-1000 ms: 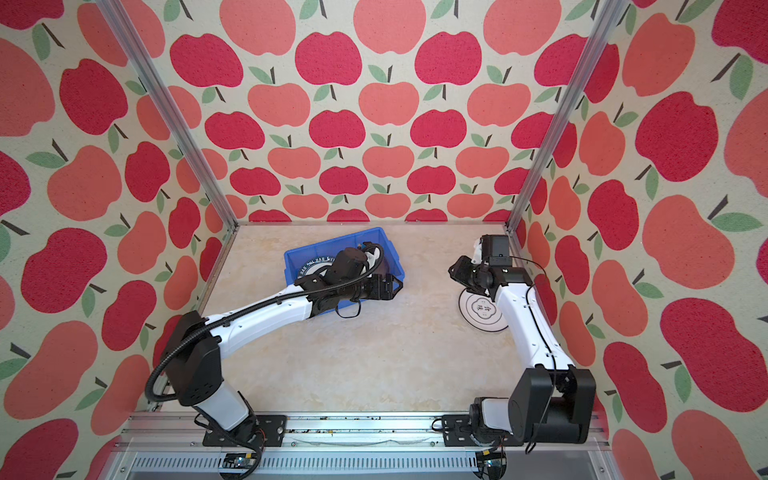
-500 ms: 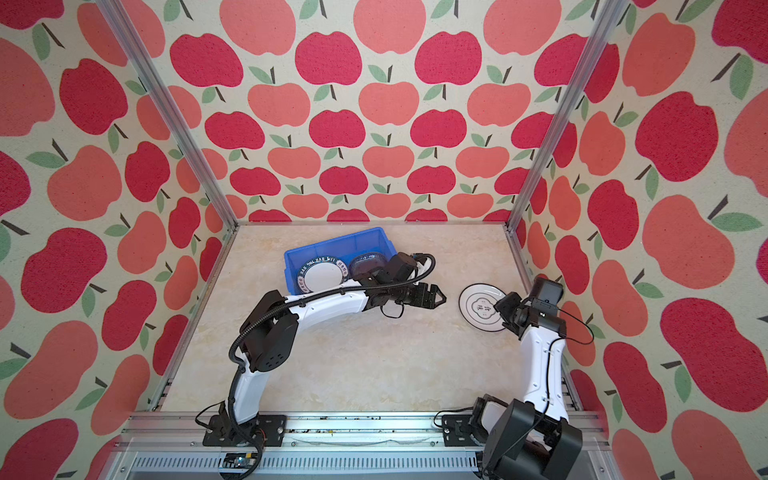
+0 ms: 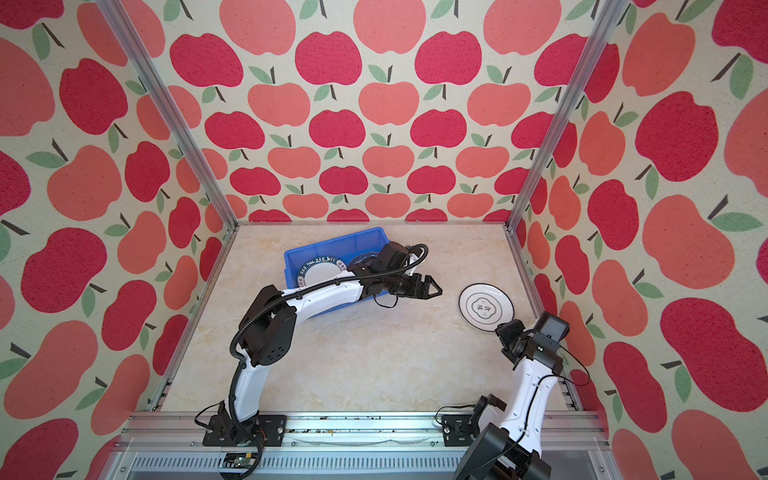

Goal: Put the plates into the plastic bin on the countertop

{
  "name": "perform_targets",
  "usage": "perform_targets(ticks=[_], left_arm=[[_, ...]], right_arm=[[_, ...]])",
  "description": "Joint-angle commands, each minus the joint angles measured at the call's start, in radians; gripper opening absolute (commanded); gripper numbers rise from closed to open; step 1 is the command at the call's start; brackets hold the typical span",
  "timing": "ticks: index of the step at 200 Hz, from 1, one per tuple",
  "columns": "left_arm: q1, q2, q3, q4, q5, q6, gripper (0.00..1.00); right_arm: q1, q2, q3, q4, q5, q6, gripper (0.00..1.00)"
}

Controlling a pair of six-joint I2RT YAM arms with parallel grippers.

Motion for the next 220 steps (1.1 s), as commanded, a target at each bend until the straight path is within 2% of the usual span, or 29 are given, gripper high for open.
perform_targets(ticks=[1,27,78,152,198,220], left_arm=[[0.012,0.006,-0.016,-0.001,0.023,0.010,0.89],[0.022,0.010,-0.004,-0.011,0.034,0.010,0.89],[0.036,0.040,0.018,-0.020,0.046,0.013,0.89],[0.073,0.062,0.041,-0.017,0.053,0.010,0.89],[0.089,0.065,0.036,-0.008,0.058,0.005,0.89],[0.095,0.061,0.031,-0.008,0.053,0.002,0.89]], right_arm=[[-0.029,0.038,-0.047,0.044,-0.053,0.019,0.51],[-0.073,0.099,-0.087,0.134,-0.099,0.043,0.49],[-0.083,0.199,-0.094,0.232,-0.077,0.061,0.46],[-0.081,0.469,-0.082,0.440,-0.085,0.065,0.46],[-0.076,0.557,-0.033,0.465,-0.114,0.072,0.45],[-0.065,0.575,-0.024,0.470,-0.108,0.064,0.41]])
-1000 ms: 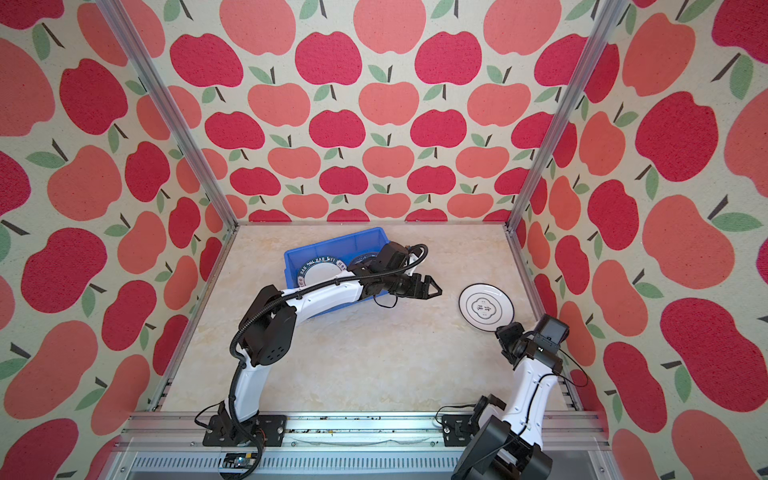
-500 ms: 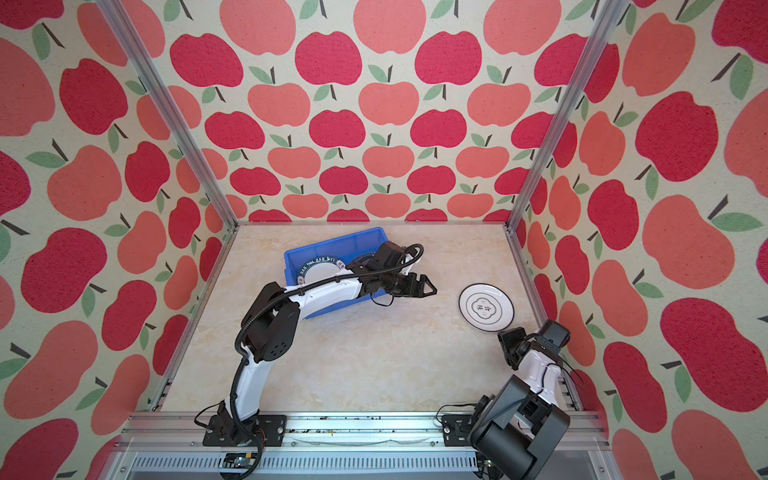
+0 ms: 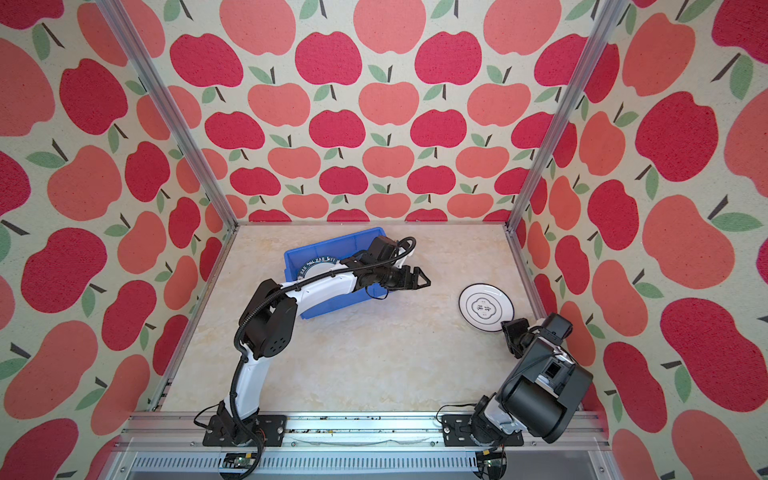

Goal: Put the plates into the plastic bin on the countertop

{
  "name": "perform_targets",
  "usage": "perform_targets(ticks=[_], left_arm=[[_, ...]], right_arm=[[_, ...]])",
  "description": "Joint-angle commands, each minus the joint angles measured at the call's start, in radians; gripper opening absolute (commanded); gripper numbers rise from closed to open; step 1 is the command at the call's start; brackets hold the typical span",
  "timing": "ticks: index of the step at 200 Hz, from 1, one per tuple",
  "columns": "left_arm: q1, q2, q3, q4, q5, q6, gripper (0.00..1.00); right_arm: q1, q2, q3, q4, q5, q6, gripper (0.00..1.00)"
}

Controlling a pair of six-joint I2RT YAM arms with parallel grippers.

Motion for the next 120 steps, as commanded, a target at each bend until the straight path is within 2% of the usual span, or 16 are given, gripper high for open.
perform_targets(ticks=[1,48,70,120], left_arm=[[0.006,0.024,0.019,0.004,0.015,0.005,0.89],[0.008,0.002,-0.009,0.005,-0.001,0.007,0.89],[0.008,-0.013,-0.032,0.013,-0.012,0.003,0.89],[0.010,-0.063,-0.121,0.067,-0.027,-0.012,0.89]], right_arm=[[0.013,0.041,-0.002,-0.038,0.034,0.006,0.41],[0.024,0.050,0.003,-0.027,0.033,-0.004,0.25],[0.028,0.059,0.005,-0.018,0.025,-0.003,0.14],[0.046,0.075,0.008,-0.003,0.014,0.009,0.03]])
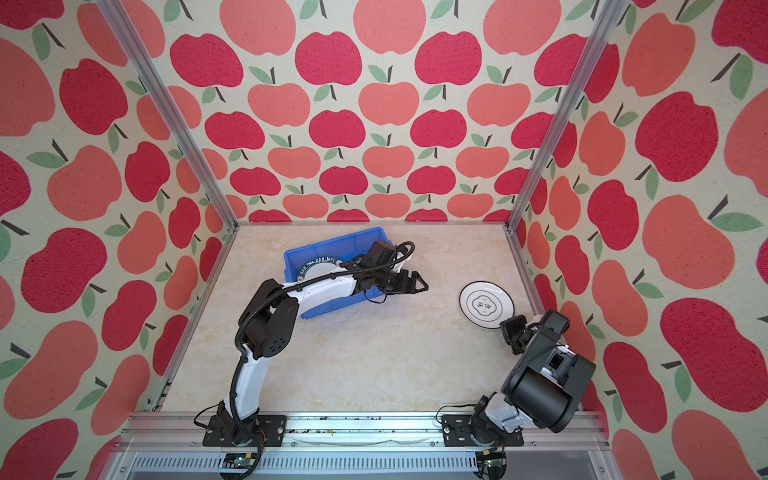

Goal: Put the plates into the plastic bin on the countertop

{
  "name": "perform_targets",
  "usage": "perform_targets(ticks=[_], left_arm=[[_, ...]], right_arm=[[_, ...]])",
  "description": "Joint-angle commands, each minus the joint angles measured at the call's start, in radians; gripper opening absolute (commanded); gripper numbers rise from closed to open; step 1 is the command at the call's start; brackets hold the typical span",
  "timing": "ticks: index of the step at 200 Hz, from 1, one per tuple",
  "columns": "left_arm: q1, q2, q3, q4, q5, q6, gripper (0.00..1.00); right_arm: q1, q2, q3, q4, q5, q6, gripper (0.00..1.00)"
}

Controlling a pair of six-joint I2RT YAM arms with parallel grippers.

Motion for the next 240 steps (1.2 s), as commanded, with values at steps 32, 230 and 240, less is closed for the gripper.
perform_targets(ticks=[32,230,240], left_arm=[[0.011,-0.072,-0.065,0.033,-0.024,-0.005,0.89],[0.152,-0.482,-0.388,0.089,-0.084,-0.042,0.91],[0.171,-0.532,-0.416,0.077,-0.100,-0.038,0.92]], right_arm=[[0.032,0.013,-0.013,-0.041,0.044,0.009,0.00],[0.372,-0.341,0.282,-0.193,-0.017,0.210,0.00],[0.418,-0.336,0.316,-0.205,0.007,0.210,0.00]])
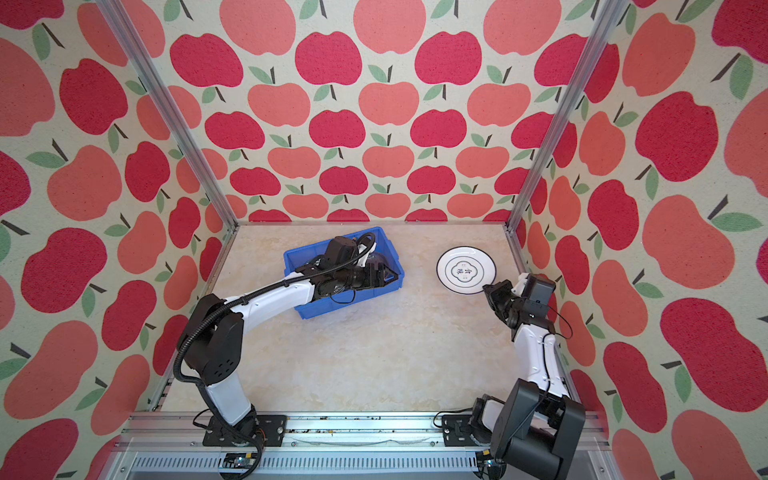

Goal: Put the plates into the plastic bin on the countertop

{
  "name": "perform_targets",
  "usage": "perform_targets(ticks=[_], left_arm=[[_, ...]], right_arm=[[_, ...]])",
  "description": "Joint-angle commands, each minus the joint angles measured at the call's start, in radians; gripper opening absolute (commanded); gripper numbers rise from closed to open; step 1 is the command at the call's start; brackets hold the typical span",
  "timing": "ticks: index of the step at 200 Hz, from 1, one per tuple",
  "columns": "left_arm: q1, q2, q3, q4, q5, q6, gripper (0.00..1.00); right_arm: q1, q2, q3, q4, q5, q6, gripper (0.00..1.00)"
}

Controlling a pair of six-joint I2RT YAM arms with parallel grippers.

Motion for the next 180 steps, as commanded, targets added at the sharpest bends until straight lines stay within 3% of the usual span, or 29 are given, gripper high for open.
perform_targets(ticks=[1,34,82,125,180], left_arm=[[0.038,-0.115,-0.045,-0.003,-0.038,-0.006,0.92],[0.103,-0.299,-0.141,-0.066,-0.088,0.007,0.95],[0.180,-0.433,-0.217,-0.145,-0.129,0.017,0.96],[0.288,-0.527,-0.325,-0.099,-0.090,-0.041,0.96],[0.337,-0.557,-0.336,-0.144,-0.071,-0.018,0.95]], right_arm=[[0.081,-0.022,0.094,-0.048,0.028,0.012,0.00],[0.252,0.061,0.225,-0.065,0.092,0.011,0.00],[0.500,0.259,0.394,-0.037,0.151,0.032,0.00],[0.669,0.506,0.566,0.013,0.079,0.057,0.00],[0.813,0.784,0.791,0.002,0.048,0.046,0.00]])
